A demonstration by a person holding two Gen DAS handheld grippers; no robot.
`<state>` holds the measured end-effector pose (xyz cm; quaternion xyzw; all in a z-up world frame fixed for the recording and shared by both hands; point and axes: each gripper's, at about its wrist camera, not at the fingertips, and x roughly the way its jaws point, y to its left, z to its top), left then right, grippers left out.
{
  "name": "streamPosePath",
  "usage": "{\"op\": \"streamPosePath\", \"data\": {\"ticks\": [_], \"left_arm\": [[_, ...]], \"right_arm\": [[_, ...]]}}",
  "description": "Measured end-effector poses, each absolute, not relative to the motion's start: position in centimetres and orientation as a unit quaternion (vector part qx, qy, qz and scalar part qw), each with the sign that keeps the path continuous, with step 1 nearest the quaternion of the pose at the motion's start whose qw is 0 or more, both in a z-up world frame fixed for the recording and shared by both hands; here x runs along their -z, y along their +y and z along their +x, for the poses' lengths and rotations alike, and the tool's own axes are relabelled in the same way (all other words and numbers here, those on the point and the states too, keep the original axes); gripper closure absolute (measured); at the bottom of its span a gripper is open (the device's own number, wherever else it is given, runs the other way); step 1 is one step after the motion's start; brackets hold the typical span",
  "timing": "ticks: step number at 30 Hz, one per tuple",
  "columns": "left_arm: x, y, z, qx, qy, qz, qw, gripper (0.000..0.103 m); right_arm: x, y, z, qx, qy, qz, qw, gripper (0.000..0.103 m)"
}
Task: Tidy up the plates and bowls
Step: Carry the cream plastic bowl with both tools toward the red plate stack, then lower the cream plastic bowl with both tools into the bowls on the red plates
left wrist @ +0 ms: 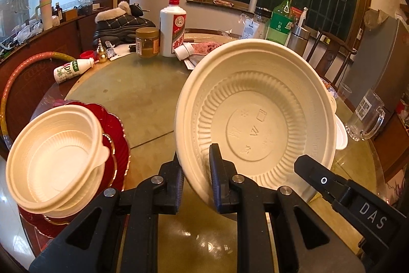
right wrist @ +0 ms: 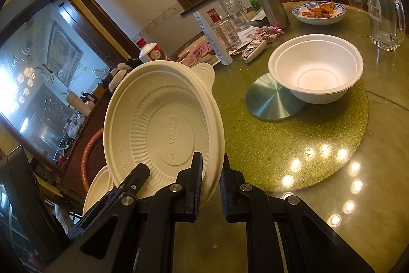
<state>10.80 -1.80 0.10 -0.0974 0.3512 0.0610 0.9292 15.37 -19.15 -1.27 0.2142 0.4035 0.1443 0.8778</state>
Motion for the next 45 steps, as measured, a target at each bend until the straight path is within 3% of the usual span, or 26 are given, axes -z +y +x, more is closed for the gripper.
{"op": "streamPosePath", "data": {"ticks": [25,45], "left_arm": [[-2.2,3.2,7.6,-0.082,0.328,-0.113,0.934,0.086],[-5.0,12.0,3.3,-0.14,0.3,-0.15,0.932,0.086]], "right_arm": [[-1.2,-14.0,13.6,-0.19,0.392,0.189,0.88,0.091],[-4.5,-4.2,12.3,-0.288,0.393,0.151,0.86,0.091]]}}
